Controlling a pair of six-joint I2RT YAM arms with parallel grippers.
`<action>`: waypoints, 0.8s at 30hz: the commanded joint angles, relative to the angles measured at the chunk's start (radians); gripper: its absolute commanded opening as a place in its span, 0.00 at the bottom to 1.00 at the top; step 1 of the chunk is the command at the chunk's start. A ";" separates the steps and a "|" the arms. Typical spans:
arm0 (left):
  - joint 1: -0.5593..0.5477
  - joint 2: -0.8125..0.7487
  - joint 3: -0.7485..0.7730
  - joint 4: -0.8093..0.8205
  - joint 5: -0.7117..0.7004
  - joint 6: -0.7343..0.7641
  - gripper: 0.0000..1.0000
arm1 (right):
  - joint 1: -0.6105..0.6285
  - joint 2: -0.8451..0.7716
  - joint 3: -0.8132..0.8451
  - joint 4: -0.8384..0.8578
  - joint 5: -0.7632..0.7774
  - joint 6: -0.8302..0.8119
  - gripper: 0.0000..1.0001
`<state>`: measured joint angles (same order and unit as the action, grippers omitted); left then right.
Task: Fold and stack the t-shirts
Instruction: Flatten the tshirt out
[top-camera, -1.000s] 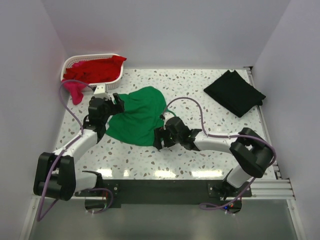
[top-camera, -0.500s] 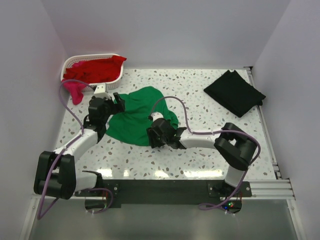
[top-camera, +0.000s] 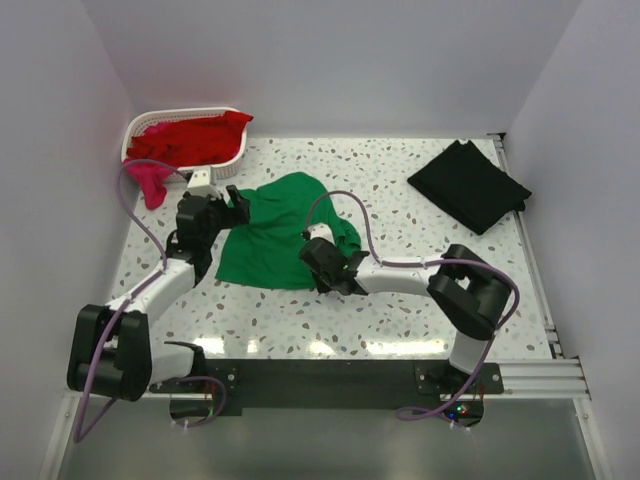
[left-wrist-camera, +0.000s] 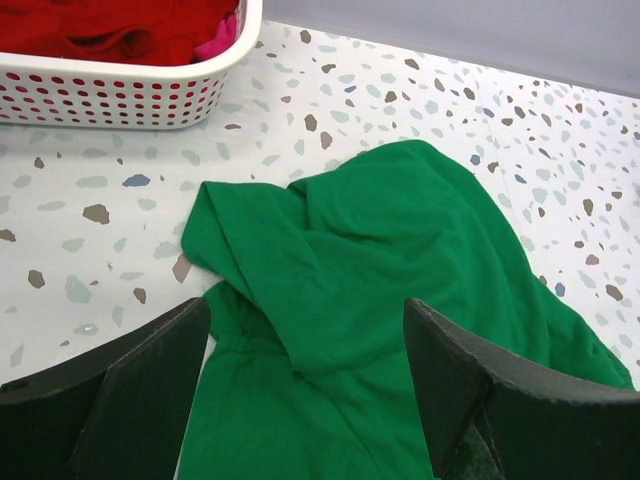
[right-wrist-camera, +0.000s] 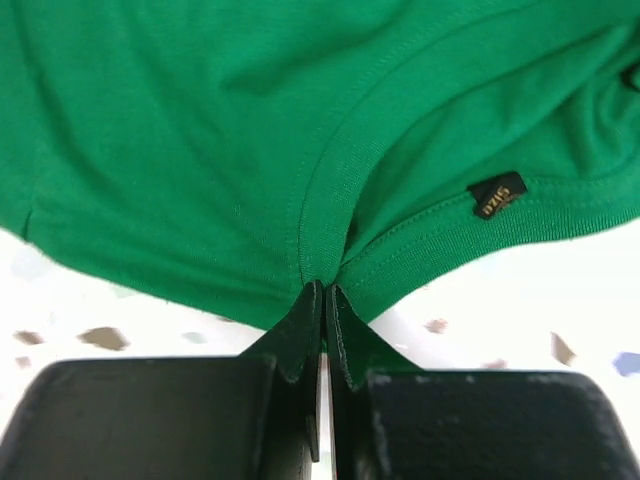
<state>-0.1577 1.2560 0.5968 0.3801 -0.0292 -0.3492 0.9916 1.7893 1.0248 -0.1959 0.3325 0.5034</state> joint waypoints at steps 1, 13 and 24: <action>0.001 -0.038 -0.003 0.056 0.015 -0.005 0.83 | -0.028 0.004 0.032 -0.175 0.155 -0.032 0.00; 0.001 -0.052 -0.006 0.059 0.052 -0.008 0.83 | -0.353 0.037 0.205 -0.301 0.362 -0.130 0.00; 0.001 -0.038 -0.002 0.054 0.055 -0.005 0.83 | -0.271 -0.094 0.160 -0.298 0.205 -0.103 0.58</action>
<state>-0.1577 1.2243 0.5922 0.3809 0.0193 -0.3492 0.6548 1.8072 1.2793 -0.5140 0.6415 0.3828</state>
